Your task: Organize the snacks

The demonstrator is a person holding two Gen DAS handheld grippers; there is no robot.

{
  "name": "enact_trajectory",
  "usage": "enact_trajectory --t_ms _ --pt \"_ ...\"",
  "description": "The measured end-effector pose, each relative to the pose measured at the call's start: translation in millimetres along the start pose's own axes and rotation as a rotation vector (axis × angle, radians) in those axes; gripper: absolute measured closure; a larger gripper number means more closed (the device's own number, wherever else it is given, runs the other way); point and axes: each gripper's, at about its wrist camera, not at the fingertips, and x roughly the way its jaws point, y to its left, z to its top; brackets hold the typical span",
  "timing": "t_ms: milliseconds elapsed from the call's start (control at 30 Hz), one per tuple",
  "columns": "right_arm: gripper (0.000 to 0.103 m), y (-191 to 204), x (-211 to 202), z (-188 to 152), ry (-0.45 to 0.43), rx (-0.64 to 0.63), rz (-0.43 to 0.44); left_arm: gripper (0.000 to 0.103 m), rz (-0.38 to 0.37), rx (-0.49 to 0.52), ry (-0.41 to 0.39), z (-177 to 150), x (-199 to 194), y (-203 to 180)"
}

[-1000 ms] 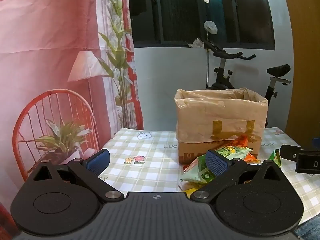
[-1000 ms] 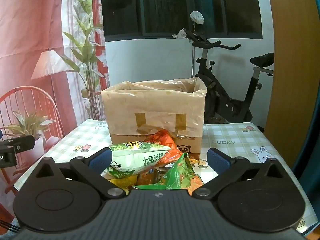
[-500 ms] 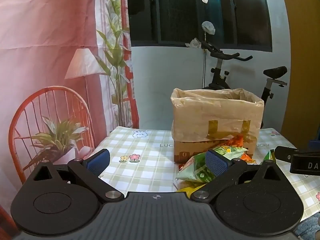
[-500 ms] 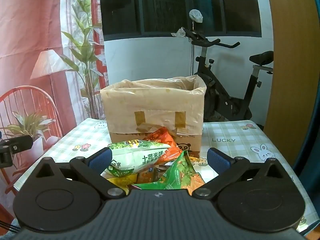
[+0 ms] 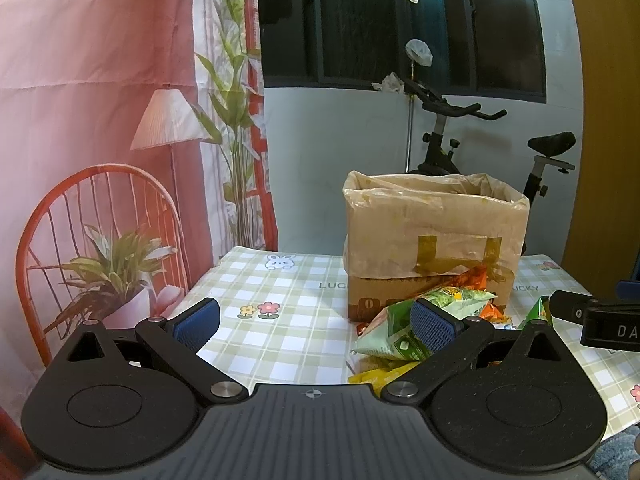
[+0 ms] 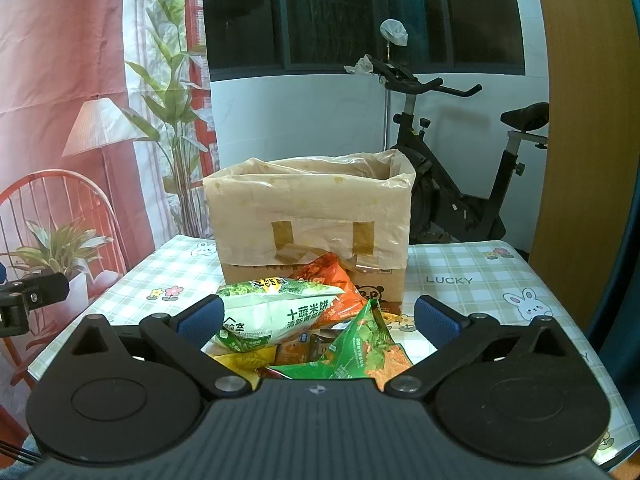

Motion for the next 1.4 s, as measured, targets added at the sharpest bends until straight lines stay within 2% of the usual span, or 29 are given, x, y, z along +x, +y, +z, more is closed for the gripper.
enact_trajectory --t_ms 1400 --pt "0.0 0.7 0.2 -0.1 0.003 0.0 0.0 0.001 -0.001 -0.007 0.002 -3.3 -0.1 0.8"
